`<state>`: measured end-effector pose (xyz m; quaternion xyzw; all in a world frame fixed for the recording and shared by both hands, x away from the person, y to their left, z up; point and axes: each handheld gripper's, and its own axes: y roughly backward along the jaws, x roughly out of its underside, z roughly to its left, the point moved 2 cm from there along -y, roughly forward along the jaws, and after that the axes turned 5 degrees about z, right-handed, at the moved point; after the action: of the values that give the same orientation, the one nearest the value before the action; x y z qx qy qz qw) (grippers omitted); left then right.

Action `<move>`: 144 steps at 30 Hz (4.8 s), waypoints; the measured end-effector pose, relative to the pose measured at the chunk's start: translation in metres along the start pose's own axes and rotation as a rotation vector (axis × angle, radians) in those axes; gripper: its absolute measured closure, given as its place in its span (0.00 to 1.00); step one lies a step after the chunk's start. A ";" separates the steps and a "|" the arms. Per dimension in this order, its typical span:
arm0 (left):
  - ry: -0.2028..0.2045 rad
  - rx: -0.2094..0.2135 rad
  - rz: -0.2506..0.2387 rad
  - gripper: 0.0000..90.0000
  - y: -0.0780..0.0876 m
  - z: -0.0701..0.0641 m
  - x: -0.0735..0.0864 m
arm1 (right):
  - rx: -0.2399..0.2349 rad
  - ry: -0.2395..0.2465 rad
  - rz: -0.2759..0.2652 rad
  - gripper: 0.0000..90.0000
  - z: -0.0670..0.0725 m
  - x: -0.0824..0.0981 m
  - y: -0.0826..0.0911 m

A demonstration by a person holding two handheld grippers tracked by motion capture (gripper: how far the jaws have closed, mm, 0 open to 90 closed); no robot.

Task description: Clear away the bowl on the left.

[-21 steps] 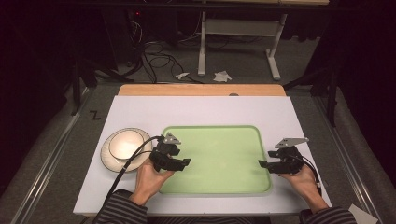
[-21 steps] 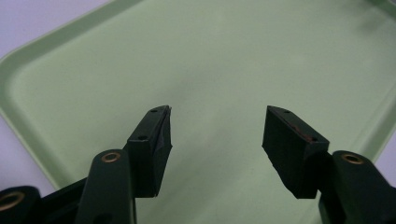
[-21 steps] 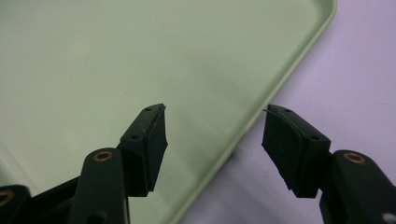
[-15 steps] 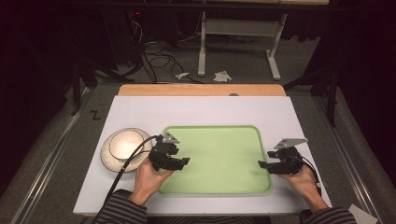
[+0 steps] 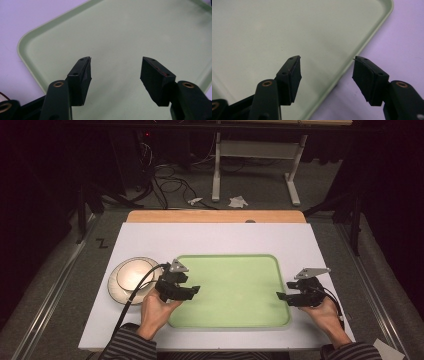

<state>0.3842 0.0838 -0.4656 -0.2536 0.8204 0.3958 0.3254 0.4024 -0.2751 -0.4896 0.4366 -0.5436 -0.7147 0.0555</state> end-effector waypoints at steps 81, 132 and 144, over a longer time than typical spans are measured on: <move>0.243 -0.183 -0.159 0.38 0.068 0.095 -0.061 | -0.024 -0.036 0.011 0.42 -0.003 -0.003 0.000; 0.399 -0.446 -0.110 0.51 0.073 0.187 -0.054 | -0.034 -0.032 0.027 0.43 -0.001 -0.003 -0.003; 0.405 -0.459 -0.070 0.63 0.064 0.189 -0.049 | -0.039 -0.022 0.028 0.43 -0.001 -0.003 -0.003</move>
<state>0.4363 0.2813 -0.4878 -0.4224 0.7485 0.5007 0.1030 0.4060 -0.2724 -0.4907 0.4199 -0.5361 -0.7292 0.0679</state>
